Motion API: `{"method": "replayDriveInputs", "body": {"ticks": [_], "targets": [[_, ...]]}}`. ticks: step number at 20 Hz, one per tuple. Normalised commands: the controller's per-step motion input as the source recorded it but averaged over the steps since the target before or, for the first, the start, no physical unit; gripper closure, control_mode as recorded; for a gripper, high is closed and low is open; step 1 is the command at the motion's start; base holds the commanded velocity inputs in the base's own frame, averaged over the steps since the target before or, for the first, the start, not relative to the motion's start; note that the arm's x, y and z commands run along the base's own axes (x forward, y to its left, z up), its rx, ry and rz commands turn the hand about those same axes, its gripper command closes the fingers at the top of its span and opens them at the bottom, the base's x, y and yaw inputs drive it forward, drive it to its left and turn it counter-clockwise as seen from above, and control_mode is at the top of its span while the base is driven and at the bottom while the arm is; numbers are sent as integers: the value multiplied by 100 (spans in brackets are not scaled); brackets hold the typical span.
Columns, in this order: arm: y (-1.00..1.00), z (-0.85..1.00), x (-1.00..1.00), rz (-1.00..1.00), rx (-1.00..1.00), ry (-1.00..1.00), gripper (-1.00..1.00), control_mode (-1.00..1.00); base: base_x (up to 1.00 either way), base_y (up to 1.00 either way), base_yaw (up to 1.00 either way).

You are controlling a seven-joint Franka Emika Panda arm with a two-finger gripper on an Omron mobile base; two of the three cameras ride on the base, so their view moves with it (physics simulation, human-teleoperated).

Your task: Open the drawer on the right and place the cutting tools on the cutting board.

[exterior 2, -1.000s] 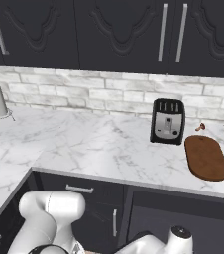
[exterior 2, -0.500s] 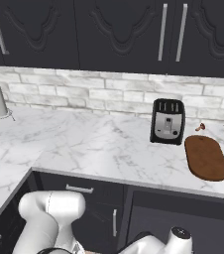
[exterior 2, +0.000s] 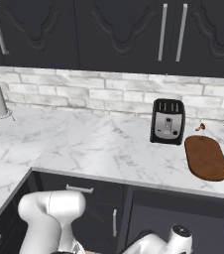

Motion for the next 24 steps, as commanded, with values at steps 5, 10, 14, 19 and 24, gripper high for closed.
{"method": "replayDriveInputs", "body": {"ticks": [5, 10, 14, 19, 24], "targets": [[0, -43, 14, 0, 0, 1, -100, -100, 0, 0, 0], [0, -43, 3, 0, 0, 0, 100, -100, 0, 0, 0], [0, -38, 0, 0, 0, 0, 100, -100, 0, 0, 0], [-7, -22, -26, 0, 0, -3, 100, -100, 0, 0, 0], [-2, -6, -32, 0, -2, -16, 100, -100, 0, 0, 0]]}}
